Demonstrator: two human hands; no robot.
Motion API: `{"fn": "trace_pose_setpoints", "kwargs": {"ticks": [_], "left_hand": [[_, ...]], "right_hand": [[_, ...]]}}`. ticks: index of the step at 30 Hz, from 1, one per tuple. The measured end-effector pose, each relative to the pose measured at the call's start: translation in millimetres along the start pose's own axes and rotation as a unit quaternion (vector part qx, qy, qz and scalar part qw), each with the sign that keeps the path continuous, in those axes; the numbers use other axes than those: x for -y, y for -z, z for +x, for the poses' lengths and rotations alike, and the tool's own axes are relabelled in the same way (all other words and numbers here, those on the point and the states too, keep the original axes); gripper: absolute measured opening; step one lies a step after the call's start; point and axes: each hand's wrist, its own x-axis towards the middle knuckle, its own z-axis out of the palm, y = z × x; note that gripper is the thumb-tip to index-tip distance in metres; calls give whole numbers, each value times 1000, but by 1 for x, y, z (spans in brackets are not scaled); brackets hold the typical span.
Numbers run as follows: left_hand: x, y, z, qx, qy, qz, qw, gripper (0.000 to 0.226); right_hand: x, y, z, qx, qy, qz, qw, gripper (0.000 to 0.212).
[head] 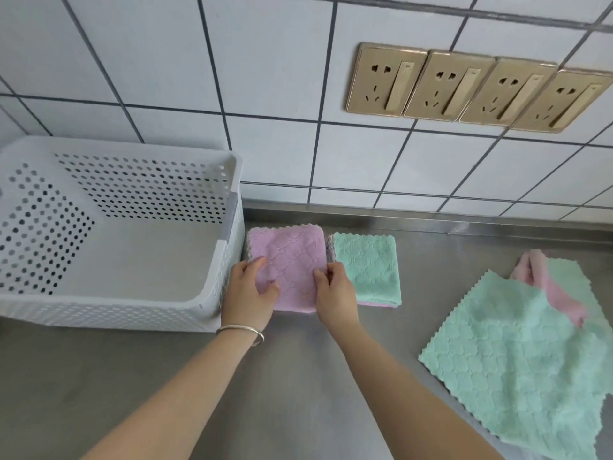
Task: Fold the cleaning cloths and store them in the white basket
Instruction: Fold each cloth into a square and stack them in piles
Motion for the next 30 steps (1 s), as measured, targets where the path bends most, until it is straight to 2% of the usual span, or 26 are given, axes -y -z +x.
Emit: {"fn": "trace_pose_setpoints", "kwargs": {"ticks": [4, 7, 12, 16, 19, 21, 24, 27, 30], "left_hand": [[11, -21, 38, 13, 15, 40, 999, 57], [25, -35, 47, 6, 0, 115, 993, 62], [40, -50, 37, -30, -69, 289, 954, 62], [43, -49, 36, -34, -123, 347, 929, 63], [34, -40, 31, -55, -165, 347, 922, 63], [20, -43, 21, -78, -208, 326, 919, 63], [-8, -64, -6, -93, -304, 274, 908, 58], [-27, -94, -36, -51, -393, 241, 886, 59], [-44, -135, -68, 38, -454, 236, 859, 71]], "right_hand": [[-4, -20, 36, -13, -41, -47, 998, 24], [-13, -31, 41, -29, -49, -74, 996, 22], [-23, -36, 39, -47, -19, -101, 994, 16], [-16, -34, 42, -10, -9, -157, 988, 22], [-15, -13, 31, -17, 66, -175, 982, 26], [-34, 15, 17, -56, 101, -165, 980, 29], [-87, 66, -16, -148, 98, -191, 965, 30], [-150, 103, -51, -207, 67, -275, 937, 37], [-192, 134, -77, -197, 23, -346, 917, 42]]}}
